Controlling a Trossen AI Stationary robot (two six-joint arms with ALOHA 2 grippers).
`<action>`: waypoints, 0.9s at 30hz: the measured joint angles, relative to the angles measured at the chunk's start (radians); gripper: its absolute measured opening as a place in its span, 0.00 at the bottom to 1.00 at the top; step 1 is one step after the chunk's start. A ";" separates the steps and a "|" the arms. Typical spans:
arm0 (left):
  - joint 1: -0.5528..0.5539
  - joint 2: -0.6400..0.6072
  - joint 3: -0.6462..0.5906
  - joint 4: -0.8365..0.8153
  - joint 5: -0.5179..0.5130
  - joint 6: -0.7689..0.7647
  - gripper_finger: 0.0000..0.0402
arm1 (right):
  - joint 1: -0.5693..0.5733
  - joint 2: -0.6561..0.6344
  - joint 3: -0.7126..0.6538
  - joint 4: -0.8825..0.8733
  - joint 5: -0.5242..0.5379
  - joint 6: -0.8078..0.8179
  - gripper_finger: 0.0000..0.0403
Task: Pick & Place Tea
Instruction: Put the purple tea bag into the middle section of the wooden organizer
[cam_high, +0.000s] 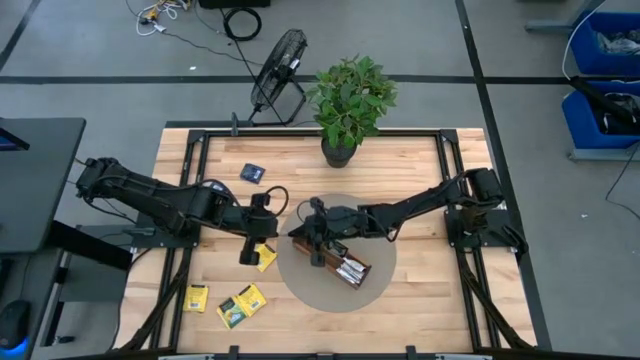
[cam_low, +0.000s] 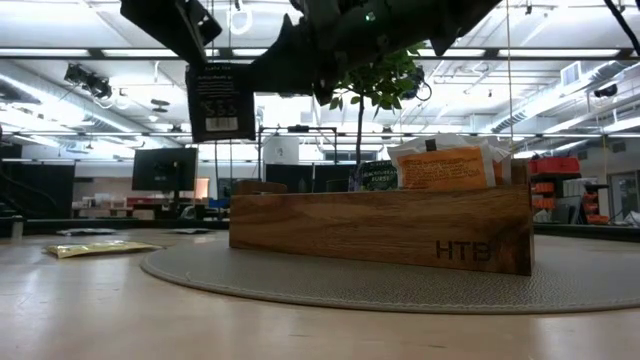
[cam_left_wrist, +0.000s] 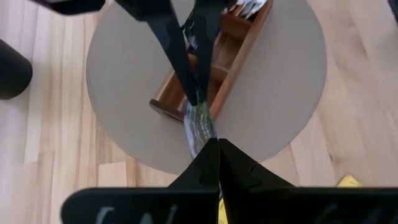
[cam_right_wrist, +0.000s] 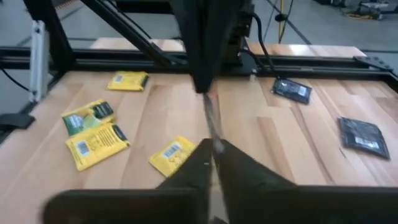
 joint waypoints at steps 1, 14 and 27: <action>0.000 0.000 0.000 0.008 0.001 0.000 0.00 | 0.000 0.000 0.000 -0.001 0.001 0.000 0.03; -0.002 -0.016 0.000 0.043 -0.006 -0.010 0.17 | 0.015 -0.030 0.000 -0.082 0.069 0.049 0.00; -0.040 -0.210 -0.281 0.510 -0.088 0.041 0.21 | 0.150 -0.185 -0.027 -0.289 0.353 0.176 0.00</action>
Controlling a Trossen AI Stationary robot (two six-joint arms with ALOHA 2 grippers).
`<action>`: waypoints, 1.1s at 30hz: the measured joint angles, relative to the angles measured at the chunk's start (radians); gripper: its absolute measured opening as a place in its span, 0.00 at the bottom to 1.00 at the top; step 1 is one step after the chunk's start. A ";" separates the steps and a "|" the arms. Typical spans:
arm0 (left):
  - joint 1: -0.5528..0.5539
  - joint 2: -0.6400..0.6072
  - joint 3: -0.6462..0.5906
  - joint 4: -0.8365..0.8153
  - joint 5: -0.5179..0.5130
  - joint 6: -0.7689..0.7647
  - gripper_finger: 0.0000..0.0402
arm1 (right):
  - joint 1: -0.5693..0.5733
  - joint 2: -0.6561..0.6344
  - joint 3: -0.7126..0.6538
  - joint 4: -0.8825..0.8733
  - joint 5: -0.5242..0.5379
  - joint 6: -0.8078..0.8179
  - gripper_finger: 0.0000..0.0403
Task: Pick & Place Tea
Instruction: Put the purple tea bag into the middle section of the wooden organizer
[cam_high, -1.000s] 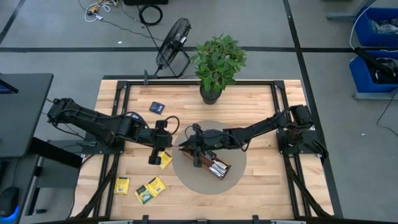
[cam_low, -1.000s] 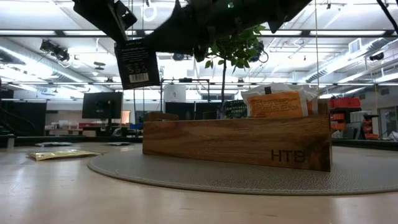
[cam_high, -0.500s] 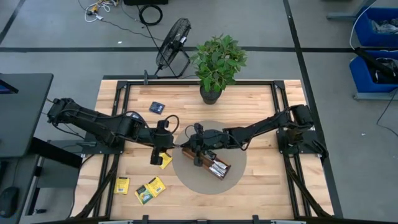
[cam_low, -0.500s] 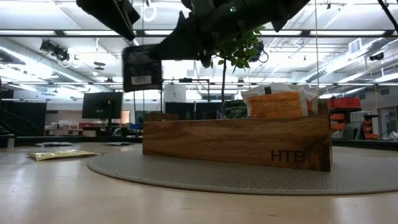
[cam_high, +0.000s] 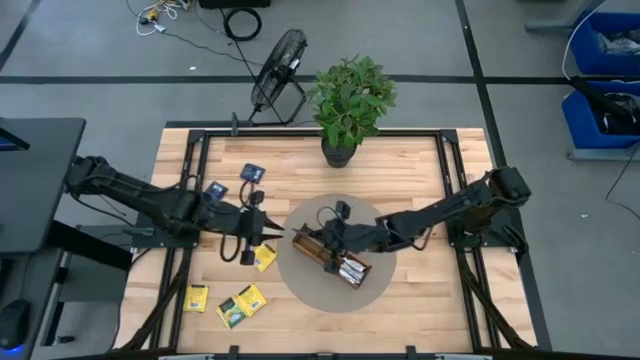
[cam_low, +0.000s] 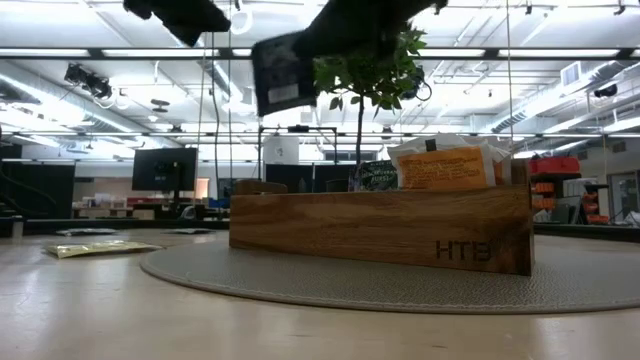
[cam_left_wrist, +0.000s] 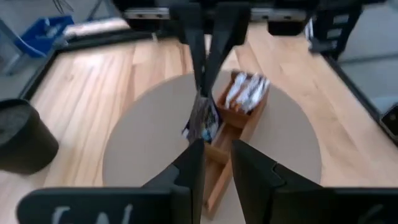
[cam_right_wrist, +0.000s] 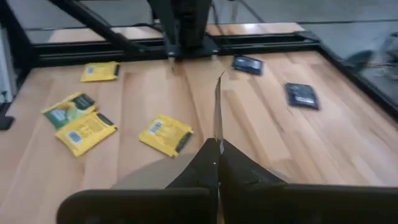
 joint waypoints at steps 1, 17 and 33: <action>0.000 -0.014 -0.022 0.036 -0.001 0.000 0.21 | 0.014 -0.010 -0.006 -0.002 0.035 0.015 0.00; -0.002 -0.158 -0.176 0.157 -0.103 0.049 0.21 | 0.204 -0.058 -0.101 -0.176 0.404 0.532 0.00; 0.009 -0.163 -0.176 0.290 -0.005 0.111 0.21 | 0.242 0.038 -0.149 -0.125 0.420 0.706 0.00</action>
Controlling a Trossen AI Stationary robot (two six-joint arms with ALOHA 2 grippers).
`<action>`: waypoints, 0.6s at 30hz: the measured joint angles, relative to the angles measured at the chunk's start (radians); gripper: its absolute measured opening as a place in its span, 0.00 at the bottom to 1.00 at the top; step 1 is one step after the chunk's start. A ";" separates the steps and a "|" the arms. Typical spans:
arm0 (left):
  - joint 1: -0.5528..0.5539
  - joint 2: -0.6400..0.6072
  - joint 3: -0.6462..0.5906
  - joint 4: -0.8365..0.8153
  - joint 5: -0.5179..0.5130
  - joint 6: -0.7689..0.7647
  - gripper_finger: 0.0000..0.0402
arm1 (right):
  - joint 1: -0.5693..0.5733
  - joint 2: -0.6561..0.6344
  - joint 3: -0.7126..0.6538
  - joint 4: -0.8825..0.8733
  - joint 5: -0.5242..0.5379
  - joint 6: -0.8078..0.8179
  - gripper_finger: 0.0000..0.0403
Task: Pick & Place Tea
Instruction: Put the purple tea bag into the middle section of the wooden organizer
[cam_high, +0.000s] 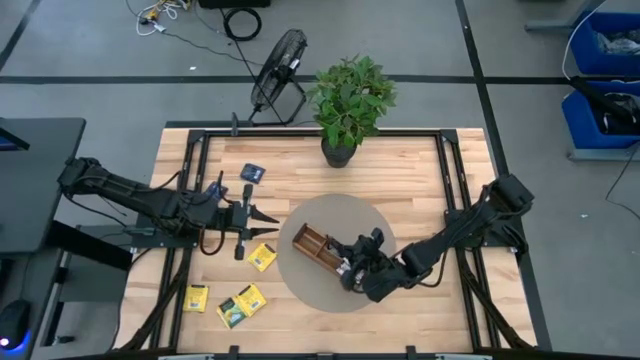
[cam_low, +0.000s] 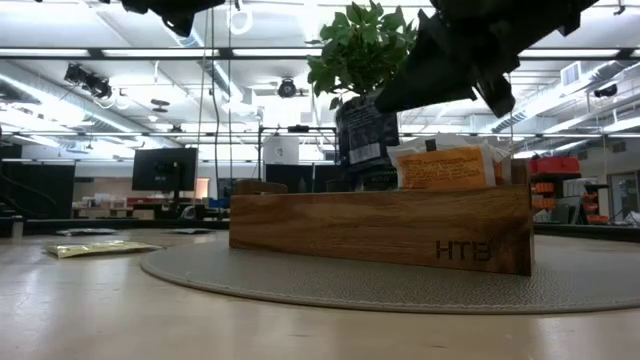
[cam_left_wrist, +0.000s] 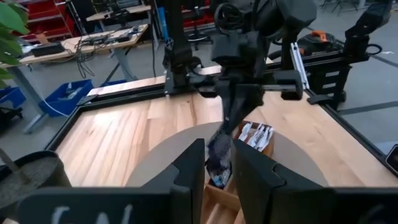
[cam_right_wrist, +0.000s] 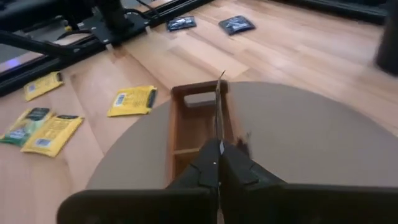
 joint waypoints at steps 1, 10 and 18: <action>0.000 0.000 0.000 0.003 0.000 0.003 0.21 | 0.001 0.003 0.000 0.002 -0.012 0.002 0.00; 0.036 0.001 -0.057 0.098 0.003 0.014 0.21 | 0.014 0.047 0.000 0.003 -0.017 0.052 0.00; 0.050 0.001 -0.166 0.233 0.003 -0.020 0.21 | 0.012 0.055 0.000 -0.005 -0.013 0.053 0.00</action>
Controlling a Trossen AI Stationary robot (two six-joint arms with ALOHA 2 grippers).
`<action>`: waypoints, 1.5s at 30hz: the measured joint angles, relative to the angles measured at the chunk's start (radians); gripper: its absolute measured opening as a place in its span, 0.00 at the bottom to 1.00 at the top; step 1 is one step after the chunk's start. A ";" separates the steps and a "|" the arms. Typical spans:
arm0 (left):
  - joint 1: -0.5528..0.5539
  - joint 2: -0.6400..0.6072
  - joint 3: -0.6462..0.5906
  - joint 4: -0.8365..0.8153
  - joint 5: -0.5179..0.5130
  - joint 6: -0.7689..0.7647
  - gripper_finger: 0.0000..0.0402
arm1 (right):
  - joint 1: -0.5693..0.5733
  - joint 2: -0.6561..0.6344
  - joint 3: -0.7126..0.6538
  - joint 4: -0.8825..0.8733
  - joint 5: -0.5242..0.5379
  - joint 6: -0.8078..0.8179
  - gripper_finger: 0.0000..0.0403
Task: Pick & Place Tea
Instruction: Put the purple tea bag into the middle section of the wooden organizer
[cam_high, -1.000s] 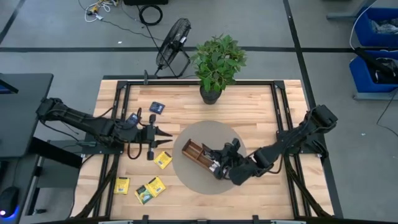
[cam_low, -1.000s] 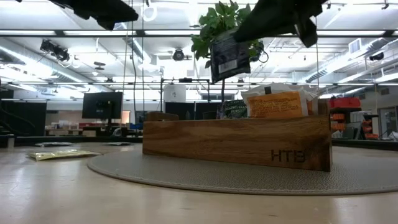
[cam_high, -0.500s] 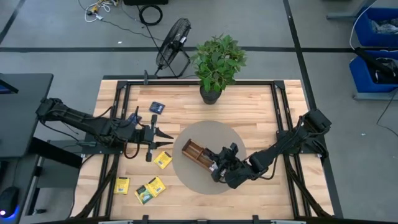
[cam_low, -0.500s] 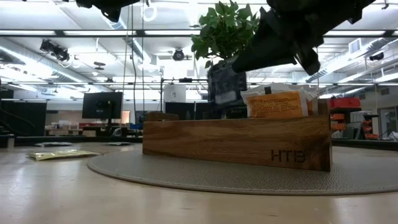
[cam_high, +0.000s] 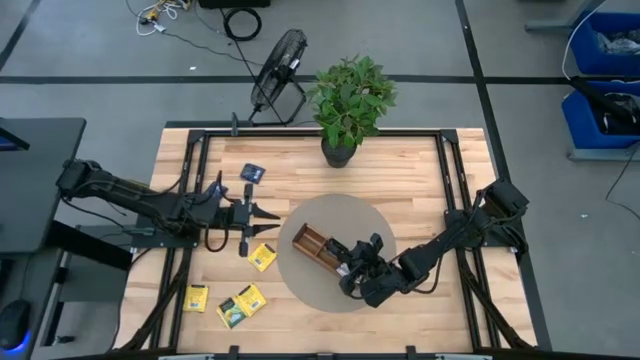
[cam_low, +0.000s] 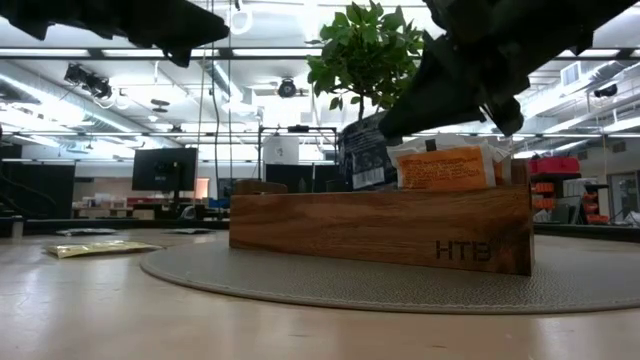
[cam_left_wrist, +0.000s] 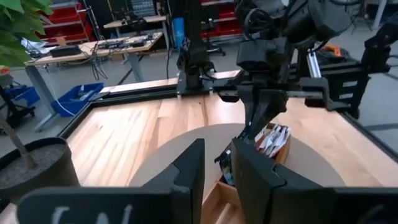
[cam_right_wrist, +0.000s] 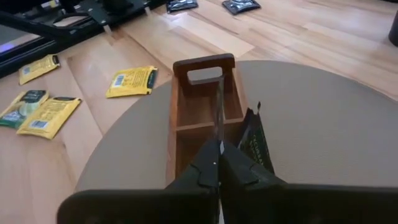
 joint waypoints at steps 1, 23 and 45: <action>0.000 0.000 -0.003 0.004 0.000 -0.009 0.21 | -0.003 0.000 0.000 -0.006 -0.003 0.003 0.00; -0.005 -0.001 -0.008 0.006 0.000 -0.019 0.21 | -0.020 -0.001 0.000 -0.065 0.036 -0.059 0.29; 0.200 0.000 -0.008 -0.302 -0.281 -0.343 0.21 | -0.033 -0.052 0.000 -0.068 0.131 -0.156 0.33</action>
